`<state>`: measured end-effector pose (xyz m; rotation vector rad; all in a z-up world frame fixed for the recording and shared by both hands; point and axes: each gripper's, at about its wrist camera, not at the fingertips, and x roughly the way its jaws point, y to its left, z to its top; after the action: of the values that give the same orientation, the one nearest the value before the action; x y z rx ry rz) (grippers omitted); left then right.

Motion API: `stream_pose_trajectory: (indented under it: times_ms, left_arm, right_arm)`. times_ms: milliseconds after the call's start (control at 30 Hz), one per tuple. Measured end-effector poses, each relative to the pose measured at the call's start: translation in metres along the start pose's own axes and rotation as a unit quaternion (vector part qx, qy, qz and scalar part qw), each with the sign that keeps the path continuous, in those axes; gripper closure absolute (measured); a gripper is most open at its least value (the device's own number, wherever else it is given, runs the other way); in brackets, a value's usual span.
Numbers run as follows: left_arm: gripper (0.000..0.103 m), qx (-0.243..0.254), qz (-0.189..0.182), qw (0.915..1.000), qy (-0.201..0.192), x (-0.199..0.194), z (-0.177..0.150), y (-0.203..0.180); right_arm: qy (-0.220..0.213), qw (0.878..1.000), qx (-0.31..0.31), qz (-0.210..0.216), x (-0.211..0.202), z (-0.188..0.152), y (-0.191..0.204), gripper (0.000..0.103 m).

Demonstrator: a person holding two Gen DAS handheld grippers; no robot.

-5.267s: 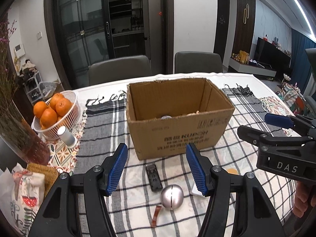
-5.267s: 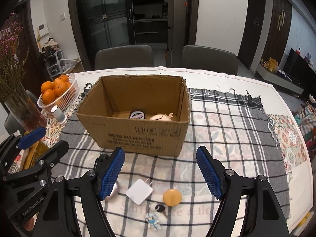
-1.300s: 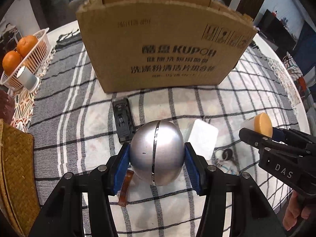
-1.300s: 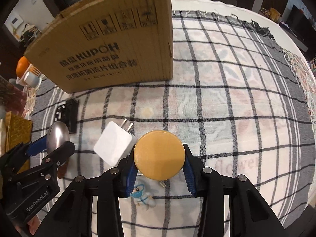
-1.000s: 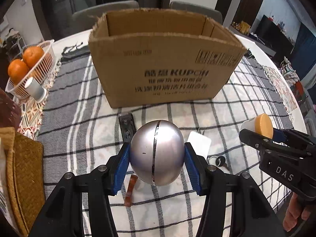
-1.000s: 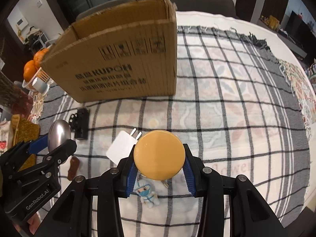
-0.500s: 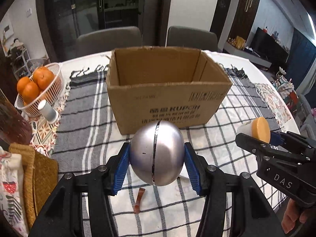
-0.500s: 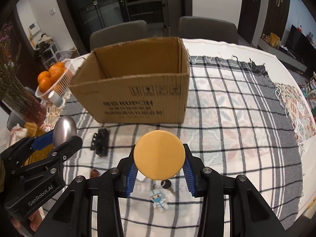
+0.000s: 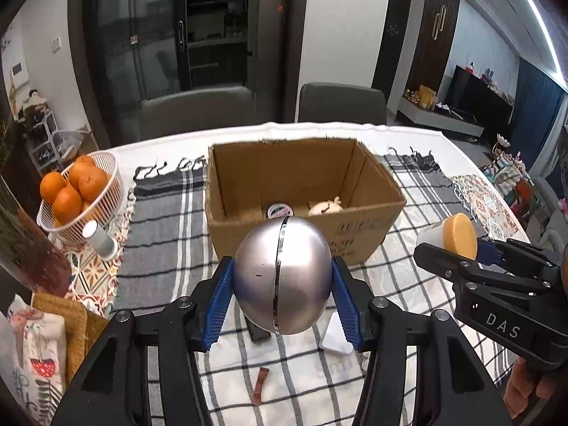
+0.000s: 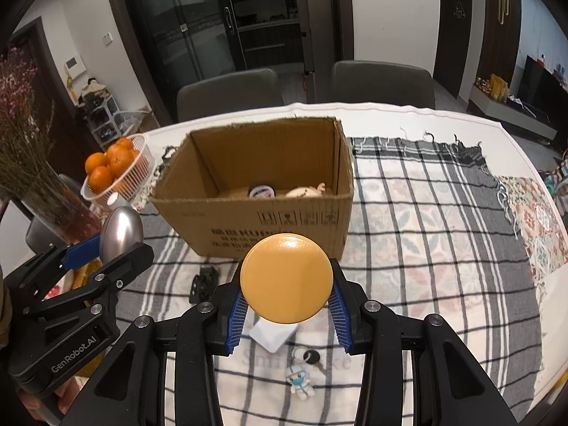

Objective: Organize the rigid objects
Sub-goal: 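Lift and carry the silver ball with the left tool while the right tool carries the jar to the box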

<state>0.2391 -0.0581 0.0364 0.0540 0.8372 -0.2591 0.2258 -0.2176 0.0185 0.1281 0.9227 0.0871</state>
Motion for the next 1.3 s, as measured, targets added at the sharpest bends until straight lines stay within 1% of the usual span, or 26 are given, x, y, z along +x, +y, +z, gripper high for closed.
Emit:
stream_pose_trajectory:
  times_ms: [300, 667, 1033, 1300]
  left_arm:
    - [0.050, 0.003, 0.001, 0.9999, -0.016, -0.002, 0.022, 0.001]
    - [0.050, 0.007, 0.009, 0.9998, -0.013, 0.018, 0.046, 0.006]
    - [0.050, -0.006, 0.019, 0.9998, 0.001, 0.051, 0.067, 0.017]
    - [0.050, -0.019, 0.020, 0.9991, 0.033, 0.083, 0.073, 0.025]
  right_arm:
    - [-0.019, 1.000, 0.005, 0.012, -0.003, 0.022, -0.002, 0.061]
    - [-0.026, 0.999, 0.004, 0.019, 0.013, 0.050, -0.004, 0.061]
    - [-0.014, 1.000, 0.004, 0.024, 0.043, 0.078, -0.004, 0.061]
    - [0.002, 1.000, -0.003, 0.012, 0.069, 0.091, -0.005, 0.061]
